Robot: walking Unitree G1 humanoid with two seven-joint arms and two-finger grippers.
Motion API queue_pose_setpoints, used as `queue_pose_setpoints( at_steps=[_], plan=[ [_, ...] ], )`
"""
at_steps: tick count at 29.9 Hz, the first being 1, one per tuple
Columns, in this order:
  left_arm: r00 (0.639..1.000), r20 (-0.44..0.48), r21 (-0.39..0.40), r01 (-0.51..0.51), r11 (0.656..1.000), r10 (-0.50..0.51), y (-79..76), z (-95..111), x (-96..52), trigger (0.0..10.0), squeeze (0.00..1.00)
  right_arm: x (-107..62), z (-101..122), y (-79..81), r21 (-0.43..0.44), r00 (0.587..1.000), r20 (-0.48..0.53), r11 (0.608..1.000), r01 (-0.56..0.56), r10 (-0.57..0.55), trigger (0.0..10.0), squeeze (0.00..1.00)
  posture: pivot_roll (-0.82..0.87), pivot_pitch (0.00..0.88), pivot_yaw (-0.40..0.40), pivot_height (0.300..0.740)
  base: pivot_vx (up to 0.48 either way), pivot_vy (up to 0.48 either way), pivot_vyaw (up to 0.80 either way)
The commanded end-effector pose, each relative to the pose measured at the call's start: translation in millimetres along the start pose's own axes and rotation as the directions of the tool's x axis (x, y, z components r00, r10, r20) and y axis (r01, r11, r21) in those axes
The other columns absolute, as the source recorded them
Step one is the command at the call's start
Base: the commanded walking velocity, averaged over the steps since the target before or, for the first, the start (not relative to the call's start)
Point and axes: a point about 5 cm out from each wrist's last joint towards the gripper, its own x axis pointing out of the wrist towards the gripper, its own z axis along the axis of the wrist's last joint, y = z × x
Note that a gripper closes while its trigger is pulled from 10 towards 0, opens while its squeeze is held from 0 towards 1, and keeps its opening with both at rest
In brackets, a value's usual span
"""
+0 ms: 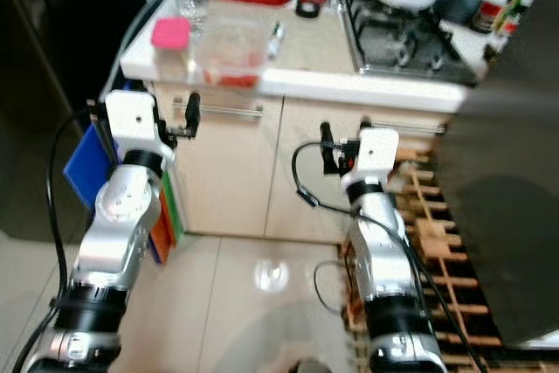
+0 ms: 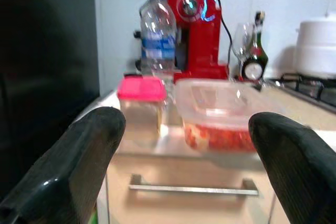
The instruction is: Restocking fridge
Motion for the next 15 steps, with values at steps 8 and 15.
queue_pose_setpoints(
  at_steps=[8, 15],
  plan=[
    [0.999, 0.042, 0.008, -0.015, 1.000, 0.014, -0.6, 8, 0.9, 10.0, 0.00, 1.7, 3, -2.9, -0.006, 1.000, 0.008, 1.000, 0.004, -0.003, 10.0, 0.00, 0.04, 0.000, -0.040, 0.740, 0.480, 0.000, 0.00],
    [0.991, 0.116, -0.011, -0.059, 0.998, 0.060, 2.2, 21, -2.4, 10.0, 0.00, 1.2, 2, -3.0, -0.007, 1.000, 0.002, 1.000, -0.003, 0.003, 10.0, 0.00, 0.04, 0.000, -0.044, 0.740, 0.444, 0.000, 0.00]
  ],
)
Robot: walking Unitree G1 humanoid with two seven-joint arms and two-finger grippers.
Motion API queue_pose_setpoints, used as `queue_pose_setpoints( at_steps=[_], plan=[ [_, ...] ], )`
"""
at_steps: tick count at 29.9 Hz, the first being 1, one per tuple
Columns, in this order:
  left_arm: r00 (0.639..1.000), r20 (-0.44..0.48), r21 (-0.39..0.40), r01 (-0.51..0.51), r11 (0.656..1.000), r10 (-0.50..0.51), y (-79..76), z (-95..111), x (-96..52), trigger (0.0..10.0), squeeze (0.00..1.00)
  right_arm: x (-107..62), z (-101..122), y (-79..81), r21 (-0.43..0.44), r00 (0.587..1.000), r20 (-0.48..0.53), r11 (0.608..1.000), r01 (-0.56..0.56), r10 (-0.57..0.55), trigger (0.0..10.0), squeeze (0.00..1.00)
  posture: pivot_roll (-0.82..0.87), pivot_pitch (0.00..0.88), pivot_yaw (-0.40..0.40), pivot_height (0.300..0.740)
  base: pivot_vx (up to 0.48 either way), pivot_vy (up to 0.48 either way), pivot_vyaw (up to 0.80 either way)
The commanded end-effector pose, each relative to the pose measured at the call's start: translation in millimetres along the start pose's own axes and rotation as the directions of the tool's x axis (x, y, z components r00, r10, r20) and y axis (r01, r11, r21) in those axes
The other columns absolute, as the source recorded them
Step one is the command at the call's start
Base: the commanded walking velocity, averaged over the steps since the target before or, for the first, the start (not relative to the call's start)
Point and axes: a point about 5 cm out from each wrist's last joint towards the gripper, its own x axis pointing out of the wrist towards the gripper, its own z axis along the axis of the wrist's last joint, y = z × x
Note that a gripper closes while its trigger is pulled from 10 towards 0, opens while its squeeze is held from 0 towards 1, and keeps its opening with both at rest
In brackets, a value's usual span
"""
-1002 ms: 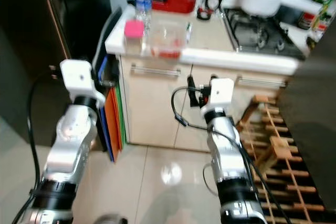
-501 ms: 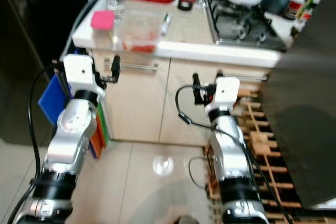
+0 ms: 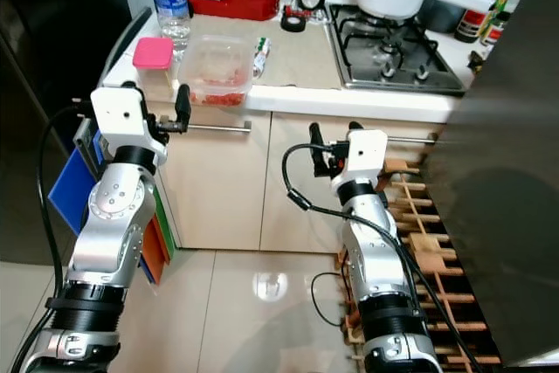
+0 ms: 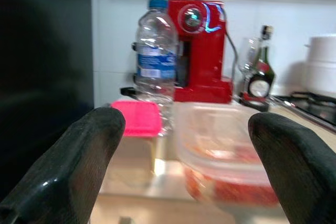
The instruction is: Restocking fridge
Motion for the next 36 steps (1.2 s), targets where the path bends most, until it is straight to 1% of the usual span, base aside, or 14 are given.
queue_pose_setpoints(
  at_steps=[1, 4, 10, 13, 17, 19, 20, 21, 22, 23, 28, 34, 35, 36],
  plan=[
    [0.998, 0.055, 0.004, -0.025, 1.000, 0.025, 3.7, 10, -1.6, 10.0, 0.00, 1.4, 1, -1.6, -0.003, 1.000, 0.000, 1.000, 0.001, -0.001, 10.0, 0.00, 0.04, 0.000, -0.044, 0.740, 0.431, 0.000, 0.00],
    [0.985, 0.172, 0.011, -0.020, 1.000, 0.018, 2.4, 32, -2.1, 10.0, 0.00, 1.2, 1, -1.8, -0.004, 1.000, -0.001, 1.000, -0.002, 0.002, 10.0, 0.00, 0.04, 0.000, -0.050, 0.740, 0.385, 0.284, 0.00],
    [0.950, 0.310, 0.042, -0.066, 0.997, 0.050, 6.0, 59, -0.8, 10.0, 0.00, 0.8, -1, -1.0, -0.006, 1.000, -0.004, 1.000, -0.011, 0.011, 10.0, 0.00, 0.05, 0.000, -0.058, 0.740, 0.304, 0.259, 0.00],
    [0.941, 0.333, 0.032, -0.071, 0.997, 0.057, 6.5, 67, 1.1, 10.0, 0.00, 0.4, -2, -0.7, -0.006, 1.000, -0.006, 1.000, -0.013, 0.013, 10.0, 0.00, 0.05, 0.000, -0.061, 0.740, 0.000, 0.000, 0.00],
    [0.924, 0.381, 0.073, -0.058, 0.996, 0.026, 4.0, 83, 6.2, 10.0, 0.00, -1.1, -2, 0.0, -0.007, 1.000, -0.008, 1.000, -0.018, 0.018, 10.0, 0.00, 0.05, 0.000, -0.068, 0.740, 0.000, 0.000, 0.00],
    [0.937, 0.348, 0.104, -0.043, 0.994, 0.004, 0.8, 83, 14.0, 10.0, 0.00, -2.1, -3, -0.2, -0.008, 1.000, -0.011, 1.000, -0.020, 0.020, 10.0, 0.00, 0.05, 0.000, -0.068, 0.740, 0.000, 0.000, 0.00],
    [0.957, 0.290, 0.098, -0.018, 0.995, -0.012, -2.3, 79, 21.3, 10.0, 0.00, -2.7, -4, -0.5, -0.008, 1.000, -0.014, 1.000, -0.021, 0.020, 10.0, 0.00, 0.05, 0.000, -0.070, 0.740, 0.000, 0.000, 0.00],
    [0.957, 0.290, 0.098, -0.018, 0.995, -0.012, -2.3, 79, 21.3, 10.0, 0.00, -2.7, -4, -0.5, -0.008, 1.000, -0.014, 1.000, -0.021, 0.020, 10.0, 0.00, 0.05, 0.000, -0.070, 0.740, 0.000, 0.000, 0.00],
    [0.976, 0.213, 0.052, 0.023, 0.998, -0.033, -5.8, 71, 27.5, 10.0, 0.00, -2.7, -4, -0.5, -0.008, 1.000, -0.015, 1.000, -0.020, 0.020, 10.0, 0.00, 0.04, 0.000, -0.070, 0.740, 0.000, 0.000, 0.00],
    [0.979, 0.197, 0.047, 0.041, 0.998, -0.049, -7.4, 69, 29.5, 10.0, 0.00, -2.8, -4, -0.4, -0.009, 1.000, -0.016, 1.000, -0.021, 0.021, 10.0, 0.00, 0.04, 0.000, -0.070, 0.740, 0.000, 0.000, 0.00],
    [0.983, 0.177, 0.054, 0.039, 0.998, -0.048, -4.6, 62, 31.6, 10.0, 0.00, -3.7, -4, -1.1, -0.013, 1.000, -0.015, 1.000, -0.018, 0.018, 10.0, 0.00, 0.03, 0.000, -0.065, 0.740, 0.000, 0.000, 0.00],
    [0.993, 0.096, 0.046, 0.064, 0.997, -0.069, -4.6, 47, 32.3, 10.0, 0.00, -7.7, -4, -5.9, -0.020, 1.000, -0.018, 1.000, -0.004, 0.004, 10.0, 0.00, 0.02, 0.000, -0.062, 0.740, 0.000, 0.000, 0.00],
    [0.995, 0.064, 0.028, 0.074, 0.997, -0.076, -5.8, 43, 32.2, 10.0, 0.00, -8.3, -4, -6.2, -0.021, 1.000, -0.019, 1.000, -0.003, 0.002, 10.0, 0.00, 0.02, 0.000, -0.062, 0.740, 0.000, 0.000, 0.00],
    [0.996, -0.025, -0.016, 0.088, 0.996, -0.089, -8.1, 30, 31.7, 10.0, 0.00, -9.2, -5, -6.8, -0.021, 1.000, -0.021, 1.000, 0.000, -0.001, 10.0, 0.00, 0.02, 0.000, -0.062, 0.740, 0.000, 0.000, 0.00]
  ],
)
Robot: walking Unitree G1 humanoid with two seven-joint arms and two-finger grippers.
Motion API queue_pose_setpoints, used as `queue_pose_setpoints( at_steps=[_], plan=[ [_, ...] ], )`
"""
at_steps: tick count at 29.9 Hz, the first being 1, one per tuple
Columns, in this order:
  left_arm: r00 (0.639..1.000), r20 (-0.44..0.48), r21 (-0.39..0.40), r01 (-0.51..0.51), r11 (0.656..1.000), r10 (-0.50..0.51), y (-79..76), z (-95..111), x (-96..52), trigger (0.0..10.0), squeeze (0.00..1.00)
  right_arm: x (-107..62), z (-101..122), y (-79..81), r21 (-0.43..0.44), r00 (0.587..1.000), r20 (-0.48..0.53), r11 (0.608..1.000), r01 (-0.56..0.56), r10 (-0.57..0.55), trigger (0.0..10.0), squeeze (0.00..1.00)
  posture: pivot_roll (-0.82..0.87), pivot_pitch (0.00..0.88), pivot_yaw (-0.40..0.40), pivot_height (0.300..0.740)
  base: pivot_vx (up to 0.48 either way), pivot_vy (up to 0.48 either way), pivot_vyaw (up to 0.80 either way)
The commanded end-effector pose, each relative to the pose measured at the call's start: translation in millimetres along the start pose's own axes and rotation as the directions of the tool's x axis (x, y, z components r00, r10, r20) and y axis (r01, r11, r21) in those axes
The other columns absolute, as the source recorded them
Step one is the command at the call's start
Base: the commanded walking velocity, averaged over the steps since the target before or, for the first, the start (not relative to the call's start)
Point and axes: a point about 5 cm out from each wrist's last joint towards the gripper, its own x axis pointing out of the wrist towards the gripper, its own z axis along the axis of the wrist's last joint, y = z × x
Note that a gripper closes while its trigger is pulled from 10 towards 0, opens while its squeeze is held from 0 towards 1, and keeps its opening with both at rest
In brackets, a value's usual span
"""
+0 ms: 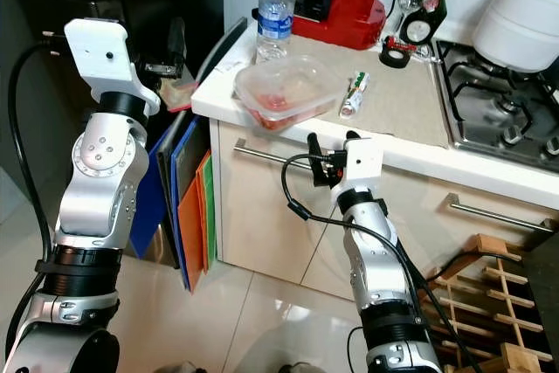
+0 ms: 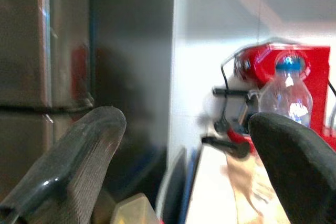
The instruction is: Restocking fridge
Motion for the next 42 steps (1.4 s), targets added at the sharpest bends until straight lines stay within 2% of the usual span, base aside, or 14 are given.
queue_pose_setpoints(
  at_steps=[1, 5, 8, 10, 12, 17, 20, 25, 28, 34, 37, 38, 40, 42],
  plan=[
    [0.995, -0.094, -0.038, 0.026, 0.999, -0.030, -5.0, -14, -1.2, 10.0, 0.00, -0.8, 6, -5.7, -0.013, 1.000, 0.018, 1.000, 0.015, -0.014, 10.0, 0.00, 0.02, 0.000, -0.062, 0.740, 0.000, 0.000, 0.00],
    [0.985, -0.173, -0.131, -0.007, 0.991, -0.016, -3.1, -27, -1.7, 10.0, 0.00, -1.0, 5, -5.7, -0.010, 1.000, 0.015, 1.000, 0.019, -0.019, 10.0, 0.00, 0.02, 0.000, -0.062, 0.740, 0.000, 0.000, 0.00],
    [0.983, -0.183, -0.140, -0.038, 0.989, 0.012, 2.5, -29, -0.9, 10.0, 0.00, -0.6, 6, -5.3, -0.009, 1.000, 0.014, 1.000, 0.017, -0.017, 10.0, 0.00, 0.02, 0.000, -0.062, 0.740, 0.000, 0.000, 0.00],
    [0.988, -0.151, -0.071, -0.024, 0.997, 0.013, 5.7, -25, 0.0, 10.0, 0.00, -0.4, 6, -5.1, -0.009, 1.000, 0.013, 1.000, 0.016, -0.016, 10.0, 0.00, 0.02, 0.000, -0.062, 0.740, 0.000, 0.000, 0.00],
    [0.990, -0.141, -0.050, -0.018, 0.999, 0.010, 6.1, -23, 0.3, 10.0, 0.00, -0.3, 5, -5.1, -0.008, 1.000, 0.012, 1.000, 0.016, -0.015, 10.0, 0.00, 0.03, 0.000, -0.064, 0.740, 0.000, 0.000, 0.00],
    [0.988, -0.143, -0.072, -0.064, 0.995, 0.053, 12.0, -21, 1.3, 10.0, 0.00, 0.2, 5, -3.6, -0.008, 1.000, 0.008, 1.000, 0.009, -0.009, 10.0, 0.00, 0.03, 0.000, -0.066, 0.740, 0.000, 0.000, 0.00],
    [0.996, -0.085, 0.024, -0.031, 0.999, 0.033, 10.2, -15, 1.5, 10.0, 0.00, 1.1, 5, -3.8, -0.007, 1.000, 0.006, 1.000, 0.009, -0.009, 10.0, 0.00, 0.03, 0.000, -0.068, 0.740, 0.000, 0.000, 0.00],
    [0.998, -0.064, 0.045, -0.023, 0.999, 0.025, 8.5, -12, 1.3, 10.0, 0.00, 1.6, 4, -3.1, -0.006, 1.000, 0.005, 1.000, 0.006, -0.006, 10.0, 0.00, 0.03, 0.000, -0.068, 0.740, 0.000, 0.000, 0.00],
    [0.991, -0.128, -0.054, -0.039, 0.998, 0.031, 7.6, -20, 0.6, 10.0, 0.00, 1.7, 4, -2.8, -0.005, 1.000, 0.005, 1.000, 0.006, -0.006, 10.0, 0.00, 0.03, 0.000, -0.068, 0.740, 0.000, 0.000, 0.00],
    [0.981, -0.190, -0.132, -0.061, 0.989, 0.035, 4.8, -29, -0.8, 10.0, 0.00, 1.4, 4, -3.3, -0.007, 1.000, 0.005, 1.000, 0.008, -0.008, 10.0, 0.00, 0.03, 0.000, -0.067, 0.740, 0.000, 0.000, 0.00],
    [0.965, -0.262, -0.255, -0.082, 0.963, 0.013, 5.8, -40, 6.1, 10.0, 0.00, 1.7, 5, -4.0, -0.007, 1.000, 0.005, 1.000, 0.012, -0.012, 10.0, 0.00, 0.03, 0.000, -0.071, 0.740, 0.000, 0.000, 0.00],
    [0.965, -0.262, -0.255, -0.082, 0.963, 0.013, 5.8, -40, 6.1, 10.0, 0.00, 1.7, 5, -4.0, -0.007, 1.000, 0.005, 1.000, 0.012, -0.012, 10.0, 0.00, 0.03, 0.000, -0.071, 0.740, 0.000, 0.000, 0.00],
    [0.958, -0.285, -0.278, -0.070, 0.958, -0.013, 9.6, -46, 20.4, 10.0, 0.00, 2.1, 5, -2.6, -0.007, 1.000, 0.007, 1.000, 0.007, -0.007, 10.0, 0.00, 0.02, 0.000, -0.070, 0.740, 0.000, 0.000, 0.00],
    [0.956, -0.292, -0.277, -0.065, 0.959, -0.020, 9.9, -47, 22.1, 10.0, 0.00, 2.0, 6, -2.2, -0.008, 1.000, 0.009, 1.000, 0.006, -0.006, 10.0, 0.00, 0.02, 0.000, -0.067, 0.740, 0.000, 0.000, 0.00]
  ],
)
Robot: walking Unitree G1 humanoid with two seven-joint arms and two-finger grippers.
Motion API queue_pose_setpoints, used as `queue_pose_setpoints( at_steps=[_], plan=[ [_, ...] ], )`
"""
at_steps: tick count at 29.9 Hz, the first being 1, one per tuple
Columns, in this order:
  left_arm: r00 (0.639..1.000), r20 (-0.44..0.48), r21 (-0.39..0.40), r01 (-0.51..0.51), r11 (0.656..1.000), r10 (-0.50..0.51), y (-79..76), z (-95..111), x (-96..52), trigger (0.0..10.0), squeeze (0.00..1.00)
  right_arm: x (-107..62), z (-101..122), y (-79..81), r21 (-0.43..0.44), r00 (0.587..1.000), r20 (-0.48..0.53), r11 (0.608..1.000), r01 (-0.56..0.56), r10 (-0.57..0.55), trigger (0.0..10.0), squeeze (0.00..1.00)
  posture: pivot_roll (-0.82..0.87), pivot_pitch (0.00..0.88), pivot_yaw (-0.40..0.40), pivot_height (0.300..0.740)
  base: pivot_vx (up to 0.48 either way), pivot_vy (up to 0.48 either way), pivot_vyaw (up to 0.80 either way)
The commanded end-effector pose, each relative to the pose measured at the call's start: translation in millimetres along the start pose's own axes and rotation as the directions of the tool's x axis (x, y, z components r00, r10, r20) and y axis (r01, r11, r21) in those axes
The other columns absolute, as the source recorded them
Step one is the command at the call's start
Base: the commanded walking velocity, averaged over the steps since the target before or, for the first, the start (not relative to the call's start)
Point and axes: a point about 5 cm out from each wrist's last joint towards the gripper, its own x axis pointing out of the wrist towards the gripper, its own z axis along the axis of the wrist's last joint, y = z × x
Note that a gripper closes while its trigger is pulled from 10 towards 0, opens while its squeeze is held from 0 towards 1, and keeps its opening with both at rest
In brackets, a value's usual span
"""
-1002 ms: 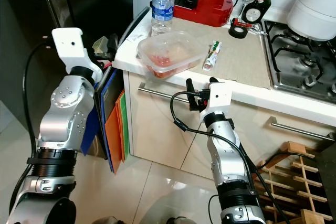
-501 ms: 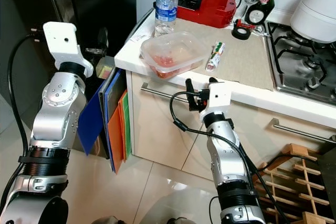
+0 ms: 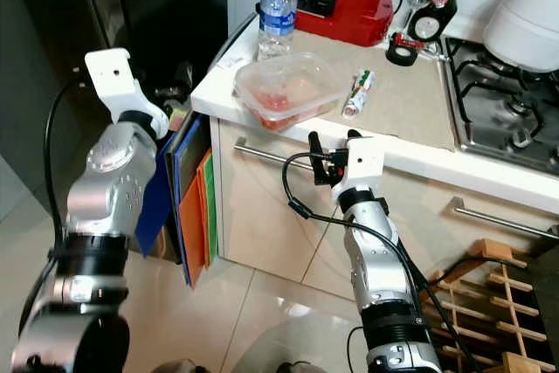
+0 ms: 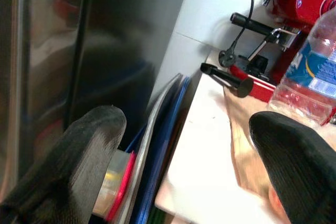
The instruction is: Restocking fridge
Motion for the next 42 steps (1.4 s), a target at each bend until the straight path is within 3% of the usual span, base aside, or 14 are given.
queue_pose_setpoints(
  at_steps=[1, 3, 6, 8, 12, 21, 26, 29, 32, 38, 42],
  plan=[
    [1.000, -0.001, 0.017, 0.022, 1.000, -0.022, -3.9, 0, 2.5, 10.0, 0.00, 1.0, 5, -3.3, -0.010, 1.000, 0.011, 1.000, 0.008, -0.008, 10.0, 0.00, 0.01, 0.000, -0.065, 0.740, 0.000, 0.000, 0.00],
    [0.999, 0.023, 0.056, 0.033, 0.998, -0.035, -6.4, 3, 0.6, 10.0, 0.00, 0.4, 6, -4.7, -0.011, 1.000, 0.018, 1.000, 0.016, -0.016, 10.0, 0.00, 0.01, 0.000, -0.061, 0.740, 0.000, 0.000, 0.00],
    [0.992, 0.073, 0.048, 0.097, 0.994, -0.100, -16.8, 7, -3.9, 10.0, 0.00, -1.1, 6, -5.8, -0.010, 1.000, 0.018, 1.000, 0.024, -0.024, 10.0, 0.00, 0.01, 0.000, -0.060, 0.740, 0.000, 0.000, 0.00],
    [0.976, 0.161, 0.096, 0.133, 0.986, -0.148, -26.7, 17, -8.5, 10.0, 0.00, -2.6, 4, -4.6, -0.009, 1.000, 0.013, 1.000, 0.020, -0.020, 10.0, 0.00, 0.01, 0.000, -0.060, 0.740, 0.127, -0.202, 0.00],
    [0.962, 0.205, 0.113, 0.161, 0.981, -0.181, -33.7, 23, -12.0, 10.0, 0.00, -2.6, 4, -4.2, -0.008, 1.000, 0.011, 1.000, 0.018, -0.018, 10.0, 0.00, 0.01, 0.000, -0.060, 0.740, 0.259, -0.401, 0.00],
    [0.908, 0.298, 0.325, 0.195, 0.925, -0.296, -45.3, 36, -24.4, 10.0, 0.00, 0.9, 5, -2.6, -0.008, 1.000, 0.024, 1.000, 0.015, -0.015, 10.0, 0.00, 0.03, 0.000, -0.060, 0.740, 0.278, -0.388, 0.00],
    [0.902, 0.299, 0.310, 0.218, 0.925, -0.313, -46.1, 35, -27.1, 10.0, 0.00, -0.5, 20, -9.4, -0.055, 0.991, 0.115, 0.996, 0.073, -0.066, 10.0, 0.00, 0.03, 0.000, -0.062, 0.740, 0.293, -0.376, 0.00],
    [0.928, 0.283, 0.269, 0.164, 0.949, -0.241, -37.8, 34, -25.6, 10.0, 0.00, -3.7, 40, -8.1, -0.112, 0.976, 0.209, 0.990, 0.083, -0.058, 10.0, 0.00, 0.03, 0.000, -0.062, 0.740, 0.000, 0.000, 0.00],
    [0.949, 0.266, 0.167, 0.126, 0.978, -0.168, -25.7, 39, -22.4, 10.0, 0.00, -6.9, 61, -3.2, -0.147, 0.954, 0.298, 0.986, 0.084, -0.037, 10.0, 0.00, 0.03, 0.000, -0.068, 0.740, 0.000, 0.000, 0.00],
    [0.978, 0.200, 0.038, 0.044, 0.998, -0.051, 2.3, 46, -11.8, 10.0, 0.00, -4.7, 68, -0.3, -0.140, 0.949, 0.315, 0.987, 0.076, -0.029, 10.0, 0.00, 0.02, 0.000, -0.073, 0.740, 0.000, 0.000, 0.00],
    [0.986, 0.164, 0.060, -0.026, 0.998, 0.016, 26.3, 52, -6.5, 10.0, 0.00, -3.3, 68, -0.7, -0.137, 0.952, 0.303, 0.988, 0.076, -0.031, 10.0, 0.00, 0.02, 0.000, -0.073, 0.740, 0.000, 0.000, 0.00]
  ],
)
